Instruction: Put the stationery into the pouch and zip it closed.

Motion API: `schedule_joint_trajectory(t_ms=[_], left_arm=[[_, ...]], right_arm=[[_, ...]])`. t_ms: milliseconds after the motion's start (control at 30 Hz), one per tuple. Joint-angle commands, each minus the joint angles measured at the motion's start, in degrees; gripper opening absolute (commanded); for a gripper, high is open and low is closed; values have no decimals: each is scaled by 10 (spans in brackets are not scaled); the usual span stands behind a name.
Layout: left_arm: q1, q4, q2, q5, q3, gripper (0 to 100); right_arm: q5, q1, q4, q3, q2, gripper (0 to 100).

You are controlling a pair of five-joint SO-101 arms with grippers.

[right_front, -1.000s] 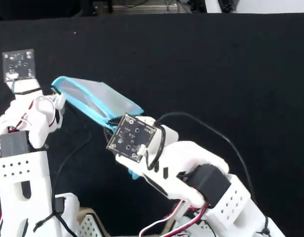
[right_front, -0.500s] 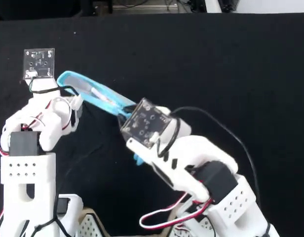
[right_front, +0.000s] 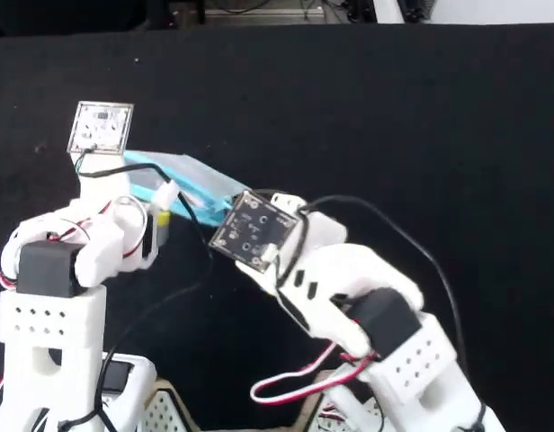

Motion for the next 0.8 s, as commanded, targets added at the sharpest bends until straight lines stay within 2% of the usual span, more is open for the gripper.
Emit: schedule_joint_trajectory(t_ms=[0, 167, 267, 467, 767], left_arm=[[-25, -40, -10, 1, -9, 169], [-73, -105, -10, 1, 36, 169], [-80, -141, -10, 1, 52, 169], [-65, -207, -10, 5, 61, 168], [-3, -260, -3, 6, 63, 167]], right_arm=[[8, 11, -60, 22, -7, 11], [8, 8, -129, 72, -7, 11], [8, -7, -148, 81, -7, 11], [8, -55, -150, 80, -6, 11], [7, -60, -206, 77, 13, 11]])
